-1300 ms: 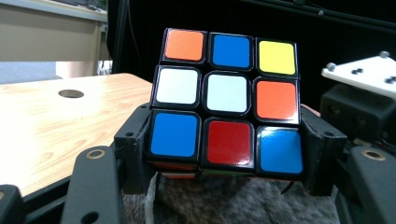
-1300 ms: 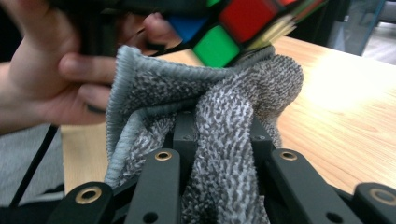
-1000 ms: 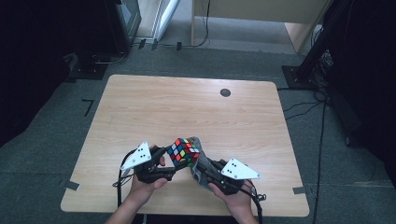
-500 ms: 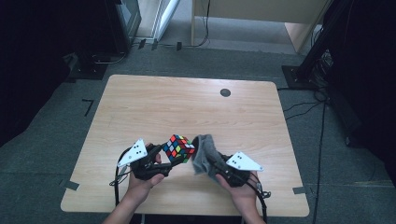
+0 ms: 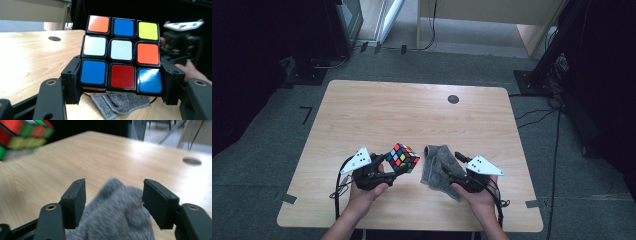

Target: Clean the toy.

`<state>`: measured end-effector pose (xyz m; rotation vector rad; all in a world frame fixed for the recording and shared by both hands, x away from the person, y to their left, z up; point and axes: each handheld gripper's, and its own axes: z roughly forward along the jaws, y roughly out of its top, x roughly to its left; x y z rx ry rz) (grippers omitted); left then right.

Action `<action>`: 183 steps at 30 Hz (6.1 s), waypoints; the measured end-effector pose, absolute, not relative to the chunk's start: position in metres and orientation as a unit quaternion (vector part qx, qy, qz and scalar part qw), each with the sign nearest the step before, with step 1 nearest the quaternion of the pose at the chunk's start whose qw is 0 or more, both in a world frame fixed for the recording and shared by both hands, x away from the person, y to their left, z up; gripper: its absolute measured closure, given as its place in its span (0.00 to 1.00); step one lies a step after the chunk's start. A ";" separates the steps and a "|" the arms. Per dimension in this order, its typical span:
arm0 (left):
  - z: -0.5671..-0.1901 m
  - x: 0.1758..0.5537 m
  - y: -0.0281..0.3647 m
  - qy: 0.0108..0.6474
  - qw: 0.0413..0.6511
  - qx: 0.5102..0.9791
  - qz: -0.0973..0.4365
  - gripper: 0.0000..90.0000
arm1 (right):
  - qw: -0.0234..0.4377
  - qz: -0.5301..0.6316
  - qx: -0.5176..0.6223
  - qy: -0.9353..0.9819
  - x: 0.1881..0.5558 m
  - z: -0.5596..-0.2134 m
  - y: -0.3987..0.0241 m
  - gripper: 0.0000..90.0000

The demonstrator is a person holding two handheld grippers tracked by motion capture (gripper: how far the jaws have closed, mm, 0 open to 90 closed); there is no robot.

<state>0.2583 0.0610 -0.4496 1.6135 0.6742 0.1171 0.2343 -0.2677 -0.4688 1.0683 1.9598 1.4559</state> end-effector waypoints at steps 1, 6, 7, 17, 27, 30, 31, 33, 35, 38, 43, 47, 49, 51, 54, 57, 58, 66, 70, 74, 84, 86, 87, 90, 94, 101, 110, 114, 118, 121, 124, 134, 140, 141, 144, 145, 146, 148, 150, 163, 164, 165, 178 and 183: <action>-0.450 0.259 0.060 0.295 0.639 0.709 0.048 0.38 | 0.237 0.537 0.376 0.717 0.231 -0.466 -0.265 0.39; -0.450 0.257 0.055 0.292 0.633 0.716 0.038 0.38 | 0.210 0.565 0.300 0.740 0.216 -0.457 -0.238 0.36; -0.450 0.257 0.054 0.293 0.631 0.717 0.035 0.38 | 0.203 0.570 0.287 0.742 0.214 -0.456 -0.233 0.35; -0.450 0.255 0.043 0.298 0.622 0.724 0.000 0.38 | 0.241 0.562 0.240 0.754 0.200 -0.455 -0.209 0.29; -0.450 0.254 0.029 0.308 0.598 0.739 -0.042 0.38 | 0.302 0.537 0.222 0.756 0.195 -0.458 -0.201 0.30; -0.451 0.256 0.028 0.319 0.594 0.736 -0.062 0.38 | 0.313 0.528 0.220 0.758 0.194 -0.459 -0.200 0.31; -0.451 0.256 0.028 0.322 0.593 0.735 -0.065 0.38 | 0.318 0.525 0.220 0.758 0.194 -0.459 -0.199 0.32; -0.452 0.257 0.028 0.323 0.589 0.738 -0.069 0.38 | 0.329 0.518 0.216 0.760 0.193 -0.460 -0.197 0.33; -0.453 0.257 0.028 0.327 0.586 0.738 -0.073 0.38 | 0.339 0.509 0.207 0.764 0.192 -0.461 -0.196 0.35; -0.453 0.259 0.028 0.330 0.584 0.738 -0.076 0.38 | 0.346 0.499 0.200 0.769 0.192 -0.462 -0.195 0.37; -0.453 0.262 0.031 0.319 0.592 0.735 -0.082 0.35 | 0.341 0.495 0.207 0.772 0.193 -0.460 -0.195 0.38; -0.447 0.263 0.037 0.318 0.601 0.730 -0.071 0.24 | 0.326 0.496 0.230 0.771 0.197 -0.460 -0.201 0.38; -0.445 0.263 0.041 0.317 0.604 0.728 -0.062 0.21 | 0.322 0.496 0.244 0.769 0.199 -0.460 -0.205 0.38; -0.445 0.265 0.044 0.315 0.606 0.728 -0.058 0.19 | 0.317 0.498 0.258 0.765 0.202 -0.459 -0.211 0.38; -0.448 0.265 0.045 0.302 0.601 0.739 -0.038 0.19 | 0.299 0.505 0.289 0.757 0.208 -0.459 -0.219 0.38; -0.451 0.262 0.041 0.285 0.584 0.760 0.002 0.19 | 0.272 0.514 0.316 0.750 0.212 -0.457 -0.225 0.38; -0.452 0.260 0.039 0.279 0.580 0.765 0.013 0.19 | 0.265 0.516 0.323 0.748 0.213 -0.457 -0.227 0.38; -0.456 0.245 0.023 0.214 0.532 0.809 0.131 0.19 | 0.221 0.539 0.341 0.738 0.211 -0.448 -0.228 0.38; -0.460 0.238 0.018 0.183 0.515 0.819 0.174 0.18 | 0.194 0.552 0.348 0.733 0.210 -0.444 -0.228 0.38; -0.460 0.235 0.017 0.169 0.513 0.817 0.203 0.17 | 0.167 0.565 0.349 0.729 0.210 -0.441 -0.228 0.38; -0.464 0.225 0.011 0.127 0.506 0.811 0.263 0.17 | 0.111 0.571 0.360 0.729 0.211 -0.443 -0.223 0.38; -0.465 0.224 0.010 0.122 0.507 0.809 0.271 0.18 | 0.100 0.573 0.362 0.729 0.211 -0.443 -0.222 0.38; -0.465 0.223 0.009 0.120 0.506 0.808 0.276 0.18 | 0.096 0.573 0.363 0.728 0.211 -0.443 -0.222 0.38; -0.466 0.221 0.008 0.113 0.501 0.808 0.290 0.20 | 0.085 0.571 0.368 0.729 0.212 -0.444 -0.221 0.38; -0.467 0.218 0.006 0.103 0.497 0.805 0.306 0.27 | 0.069 0.565 0.376 0.731 0.213 -0.446 -0.219 0.38; -0.469 0.216 0.006 0.100 0.500 0.804 0.307 0.37 | 0.048 0.568 0.390 0.723 0.220 -0.451 -0.224 0.37; -0.466 0.218 0.010 0.117 0.518 0.798 0.284 0.37 | 0.049 0.586 0.373 0.718 0.218 -0.446 -0.227 0.36; -0.469 0.225 0.013 0.145 0.516 0.797 0.277 0.37 | 0.054 0.604 0.378 0.700 0.218 -0.442 -0.236 0.37; -0.470 0.234 0.022 0.178 0.519 0.793 0.264 0.37 | 0.112 0.625 0.368 0.679 0.217 -0.436 -0.255 0.38; -0.470 0.239 0.029 0.196 0.523 0.790 0.255 0.37 | 0.187 0.564 0.390 0.703 0.226 -0.453 -0.262 0.38; -0.472 0.244 0.035 0.219 0.526 0.785 0.242 0.37 | 0.186 0.496 0.412 0.741 0.240 -0.477 -0.259 0.37; -0.474 0.255 0.047 0.256 0.533 0.777 0.217 0.37 | 0.209 0.378 0.400 0.808 0.246 -0.510 -0.240 0.46; -0.469 0.254 0.045 0.259 0.544 0.771 0.207 0.37 | 0.203 0.382 0.417 0.799 0.249 -0.518 -0.250 0.75; -0.468 0.254 0.045 0.259 0.545 0.770 0.206 0.37 | 0.198 0.385 0.419 0.798 0.250 -0.519 -0.252 0.79; -0.466 0.254 0.047 0.265 0.549 0.768 0.196 0.37 | 0.188 0.394 0.425 0.793 0.251 -0.517 -0.256 0.87; -0.466 0.254 0.047 0.266 0.548 0.769 0.194 0.37 | 0.188 0.397 0.425 0.791 0.251 -0.515 -0.258 0.87; -0.466 0.254 0.047 0.266 0.546 0.771 0.192 0.37 | 0.191 0.401 0.426 0.788 0.250 -0.512 -0.259 0.88; -0.466 0.254 0.047 0.264 0.541 0.775 0.191 0.37 | 0.192 0.428 0.430 0.771 0.247 -0.501 -0.263 0.89; -0.466 0.253 0.044 0.258 0.537 0.781 0.189 0.37 | 0.191 0.469 0.428 0.749 0.240 -0.486 -0.267 0.89; -0.465 0.233 0.014 0.176 0.526 0.812 0.184 0.38 | 0.150 0.625 0.299 0.705 0.200 -0.428 -0.238 0.88; -0.464 0.230 0.013 0.166 0.533 0.809 0.183 0.38 | 0.149 0.621 0.300 0.709 0.201 -0.430 -0.236 0.88; -0.462 0.228 0.012 0.161 0.531 0.810 0.191 0.38 | 0.147 0.617 0.303 0.711 0.202 -0.433 -0.236 0.88; -0.458 0.225 0.013 0.153 0.535 0.807 0.199 0.38 | 0.157 0.613 0.312 0.709 0.200 -0.431 -0.235 0.87; -0.453 0.227 0.022 0.162 0.556 0.793 0.188 0.38 | 0.160 0.600 0.371 0.690 0.215 -0.444 -0.257 0.87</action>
